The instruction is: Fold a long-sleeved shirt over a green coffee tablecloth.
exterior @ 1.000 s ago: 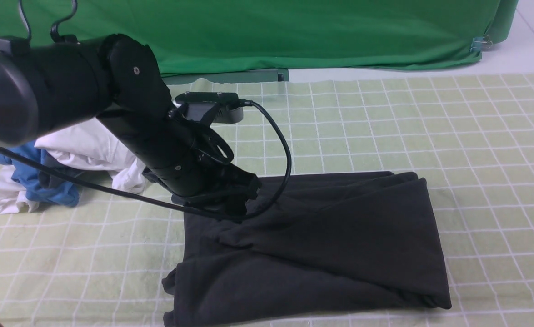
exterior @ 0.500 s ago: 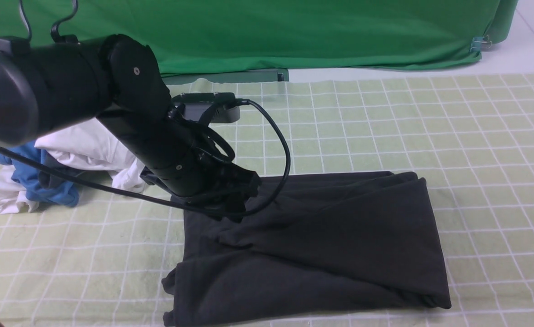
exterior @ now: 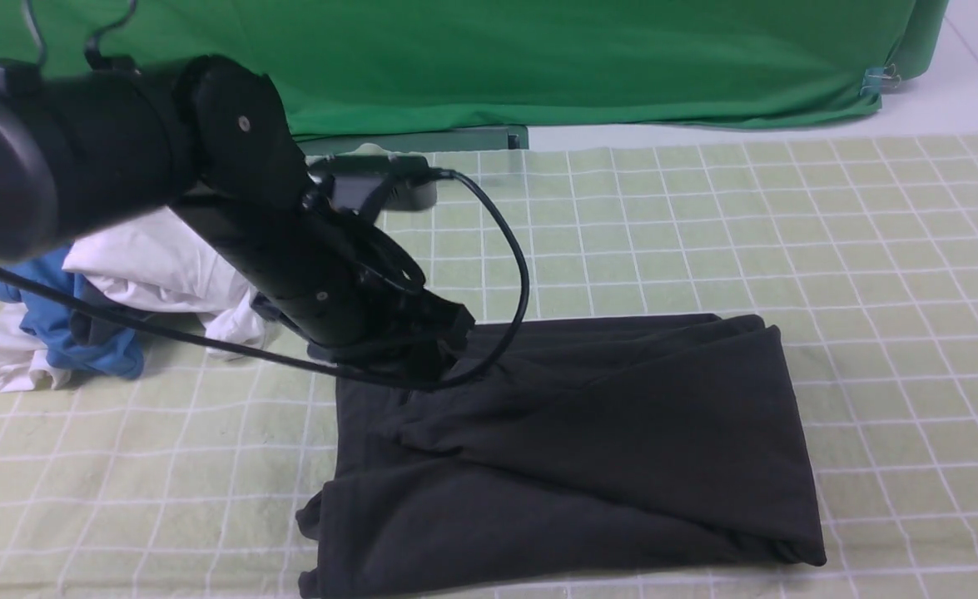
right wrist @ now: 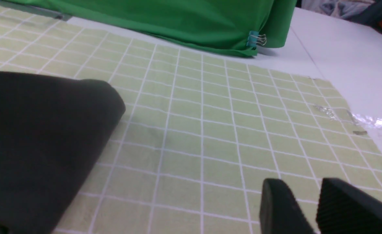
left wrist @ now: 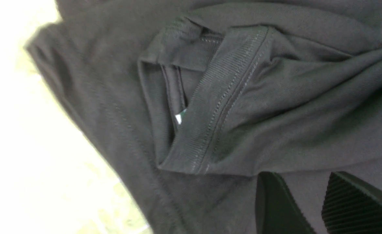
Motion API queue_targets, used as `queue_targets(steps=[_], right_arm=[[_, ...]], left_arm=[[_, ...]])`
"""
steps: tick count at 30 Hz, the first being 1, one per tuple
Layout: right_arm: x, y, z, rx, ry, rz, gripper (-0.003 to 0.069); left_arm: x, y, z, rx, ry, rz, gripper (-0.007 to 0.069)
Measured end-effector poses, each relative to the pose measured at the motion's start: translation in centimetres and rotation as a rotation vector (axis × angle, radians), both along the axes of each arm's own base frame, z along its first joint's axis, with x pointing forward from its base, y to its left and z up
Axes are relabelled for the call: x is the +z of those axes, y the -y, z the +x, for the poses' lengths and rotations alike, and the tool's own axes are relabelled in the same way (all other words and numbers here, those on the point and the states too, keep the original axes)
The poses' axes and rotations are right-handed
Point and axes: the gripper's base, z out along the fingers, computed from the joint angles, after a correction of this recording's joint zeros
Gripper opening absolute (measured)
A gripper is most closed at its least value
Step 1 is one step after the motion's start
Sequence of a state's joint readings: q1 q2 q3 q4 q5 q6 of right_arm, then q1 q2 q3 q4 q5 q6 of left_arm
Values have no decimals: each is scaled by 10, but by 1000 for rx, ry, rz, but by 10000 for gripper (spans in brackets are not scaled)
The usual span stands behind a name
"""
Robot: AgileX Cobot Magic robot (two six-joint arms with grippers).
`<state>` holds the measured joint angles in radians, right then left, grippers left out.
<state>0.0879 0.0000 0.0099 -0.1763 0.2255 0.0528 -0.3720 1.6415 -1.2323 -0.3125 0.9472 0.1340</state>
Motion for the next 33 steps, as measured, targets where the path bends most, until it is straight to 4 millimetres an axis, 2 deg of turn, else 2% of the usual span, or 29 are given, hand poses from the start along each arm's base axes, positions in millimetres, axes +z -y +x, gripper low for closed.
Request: queue_targets(steps=[2, 5, 7, 10, 14, 15, 17, 23, 26, 30, 33], right_arm=[[0, 0, 0, -4, 0, 1, 196], [0, 0, 0, -4, -2, 29, 199], [0, -1, 0, -3, -5, 65, 202], [0, -1, 0, -9, -7, 88, 209], [-1, 0, 0, -30, -6, 92, 213], [-1, 0, 0, -35, -6, 92, 216], [-1, 0, 0, -40, -6, 92, 217], [-1, 0, 0, -41, -6, 95, 232], [-1, 0, 0, -42, -6, 95, 235], [-1, 0, 0, -43, -7, 98, 237], [-1, 0, 0, -44, -10, 103, 238]], left_arm=[[21, -3, -2, -20, 50, 15, 166], [63, -10, -9, -42, 164, 31, 88], [92, -16, -18, -49, 241, 39, 35], [124, -28, -39, -54, 336, 57, 11], [142, -42, -64, -59, 368, 108, 9], [147, -50, -76, -59, 381, 131, 11], [147, -55, -85, -58, 384, 153, 11], [135, -82, -145, -47, 461, 164, 11], [120, -91, -170, -32, 570, 120, 11], [86, -100, -198, 46, 753, -10, 11], [66, -104, -210, 92, 839, -76, 11]])
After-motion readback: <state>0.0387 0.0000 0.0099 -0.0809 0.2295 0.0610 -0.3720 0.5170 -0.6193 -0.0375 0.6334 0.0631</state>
